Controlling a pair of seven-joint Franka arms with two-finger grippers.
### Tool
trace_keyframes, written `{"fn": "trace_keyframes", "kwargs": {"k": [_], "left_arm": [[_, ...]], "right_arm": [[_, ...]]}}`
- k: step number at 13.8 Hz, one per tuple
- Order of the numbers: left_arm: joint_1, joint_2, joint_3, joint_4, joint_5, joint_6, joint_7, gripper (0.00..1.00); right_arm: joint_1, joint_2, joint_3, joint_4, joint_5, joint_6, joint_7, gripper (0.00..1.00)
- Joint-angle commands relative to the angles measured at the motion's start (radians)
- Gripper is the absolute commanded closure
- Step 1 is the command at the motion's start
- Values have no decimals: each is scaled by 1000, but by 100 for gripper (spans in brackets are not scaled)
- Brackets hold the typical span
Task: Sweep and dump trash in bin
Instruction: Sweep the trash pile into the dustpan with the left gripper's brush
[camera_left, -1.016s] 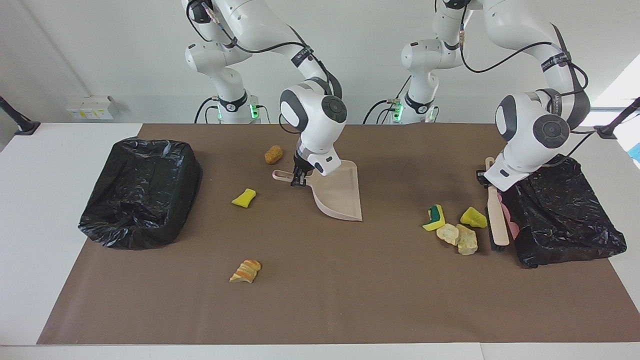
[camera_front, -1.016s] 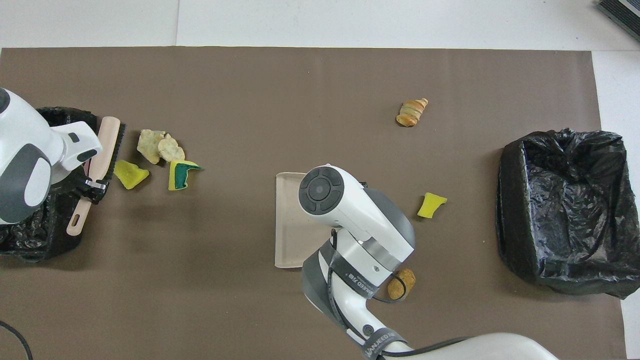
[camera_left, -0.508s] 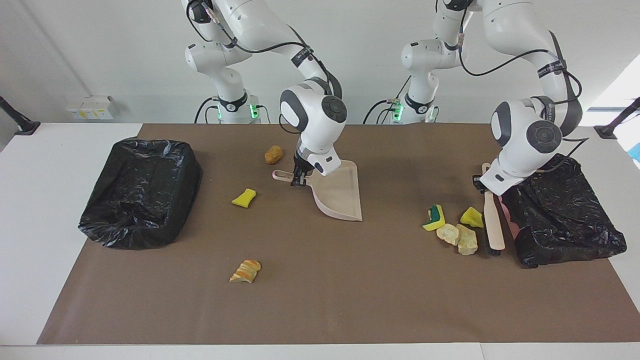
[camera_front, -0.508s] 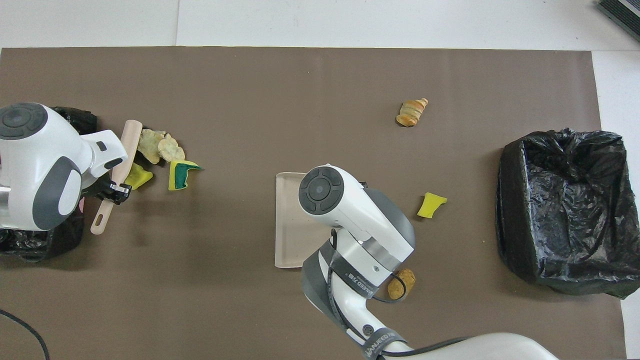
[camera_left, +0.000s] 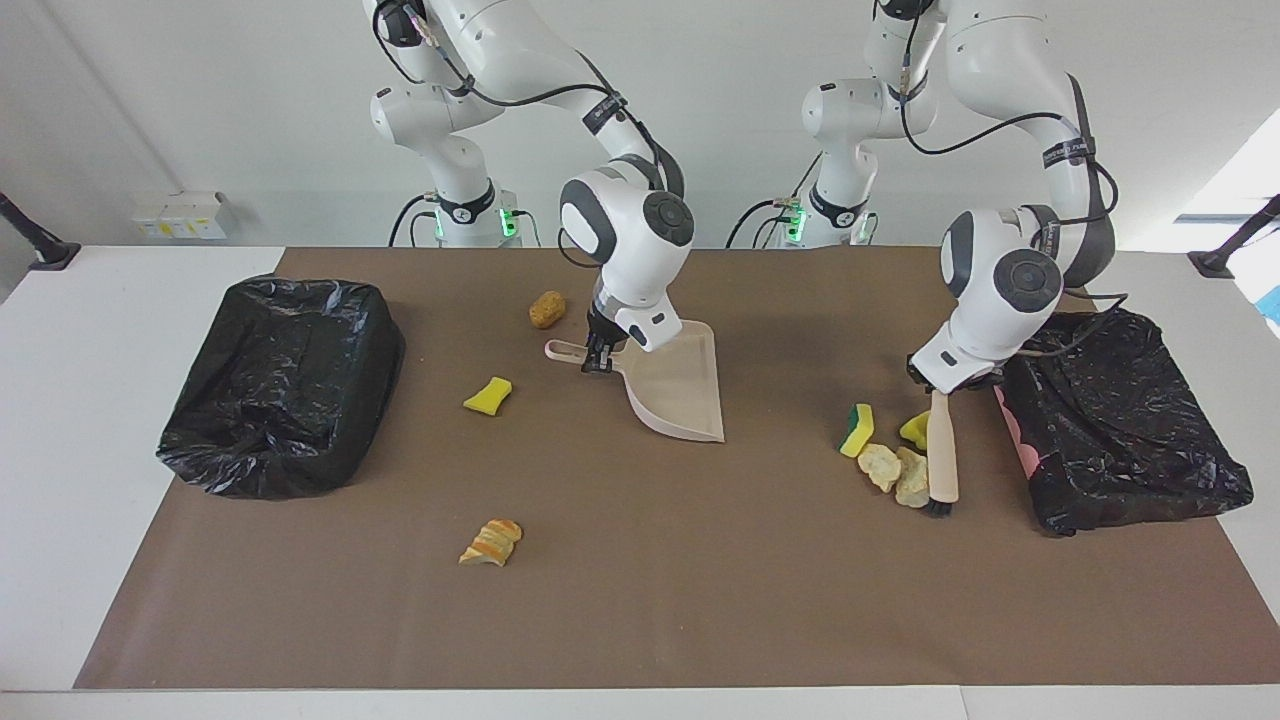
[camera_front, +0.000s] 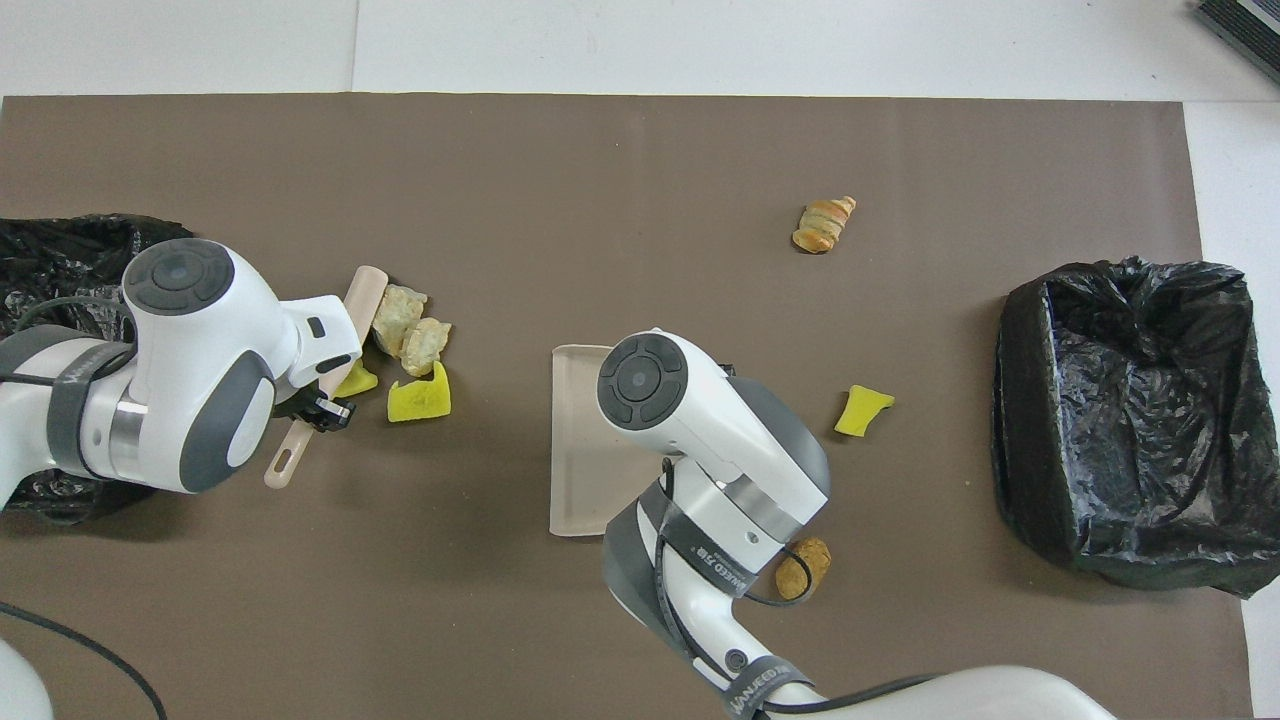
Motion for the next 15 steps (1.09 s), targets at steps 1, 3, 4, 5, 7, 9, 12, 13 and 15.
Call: {"fn": "trace_keyframes", "kwargs": {"k": [1, 3, 4, 5, 7, 9, 12, 13, 15], "left_arm": [[-67, -59, 14, -69, -72, -13, 19, 100], [-104, -69, 14, -69, -114, -77, 12, 100], [-123, -75, 14, -71, -132, -97, 12, 100], [-138, -79, 14, -76, -149, -108, 9, 100], [-172, -89, 14, -85, -190, -117, 5, 100], [-213, -97, 14, -88, -246, -116, -27, 100], [-262, -98, 14, -88, -318, -116, -51, 100], [-272, -98, 14, -83, -348, -118, -53, 100], [-273, -100, 14, -82, -399, -121, -53, 100]], "right_arm": [[-8, 1, 12, -5, 17, 4, 31, 100], [-8, 1, 12, -5, 17, 4, 31, 100], [-8, 1, 12, -5, 17, 4, 31, 100], [-8, 1, 12, -3, 17, 4, 31, 100], [-8, 1, 12, -5, 17, 2, 31, 100], [-8, 1, 12, -3, 17, 2, 31, 100], [-8, 1, 12, -5, 17, 2, 31, 100], [-8, -1, 12, -5, 17, 2, 31, 100], [-8, -1, 12, -11, 17, 2, 31, 100]]}}
